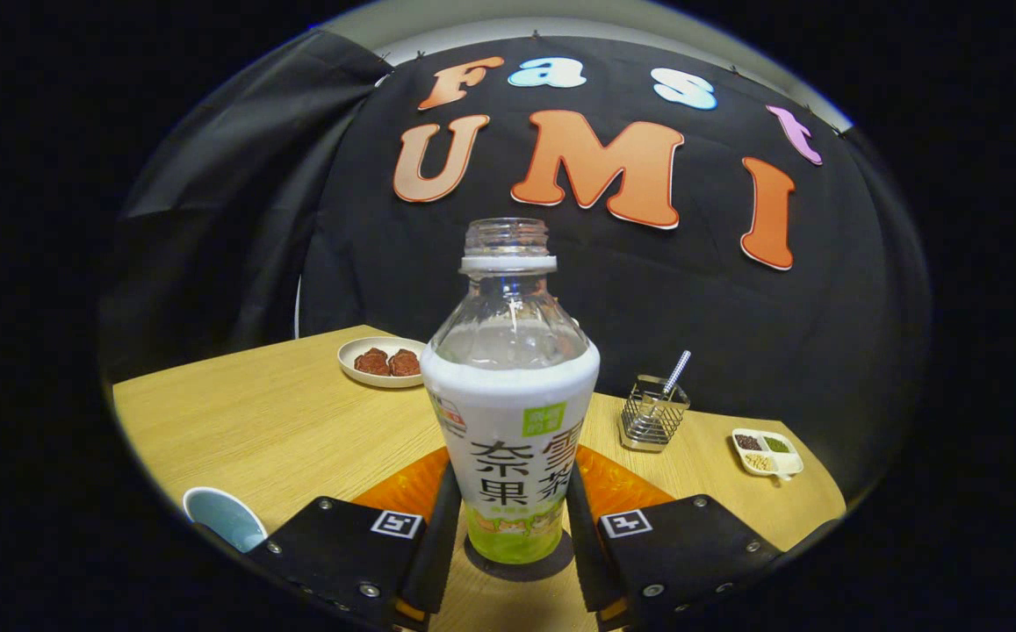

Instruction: Take the bottle from table, then pour the juice into the cup, finally place the bottle on the coaster

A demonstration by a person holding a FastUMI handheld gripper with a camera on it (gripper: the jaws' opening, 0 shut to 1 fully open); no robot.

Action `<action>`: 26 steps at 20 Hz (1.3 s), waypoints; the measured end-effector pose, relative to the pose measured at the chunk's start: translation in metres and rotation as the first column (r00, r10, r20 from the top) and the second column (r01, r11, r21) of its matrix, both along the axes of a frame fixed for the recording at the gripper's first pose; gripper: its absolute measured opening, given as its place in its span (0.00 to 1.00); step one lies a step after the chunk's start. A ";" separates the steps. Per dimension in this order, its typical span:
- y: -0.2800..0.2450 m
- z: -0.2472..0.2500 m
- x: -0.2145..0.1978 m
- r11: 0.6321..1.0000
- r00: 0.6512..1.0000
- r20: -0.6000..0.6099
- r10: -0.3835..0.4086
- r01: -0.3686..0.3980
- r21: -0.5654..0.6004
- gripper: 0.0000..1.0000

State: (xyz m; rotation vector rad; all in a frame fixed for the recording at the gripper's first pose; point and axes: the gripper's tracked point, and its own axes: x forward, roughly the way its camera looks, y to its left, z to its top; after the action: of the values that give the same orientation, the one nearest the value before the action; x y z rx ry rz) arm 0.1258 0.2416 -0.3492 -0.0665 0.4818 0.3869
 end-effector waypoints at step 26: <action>-0.033 0.031 -0.015 0.992 0.997 -0.018 -0.069 0.070 0.106 0.97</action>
State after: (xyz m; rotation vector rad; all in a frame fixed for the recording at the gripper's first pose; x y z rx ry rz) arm 0.1103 0.2091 -0.3178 0.0563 0.4759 0.3444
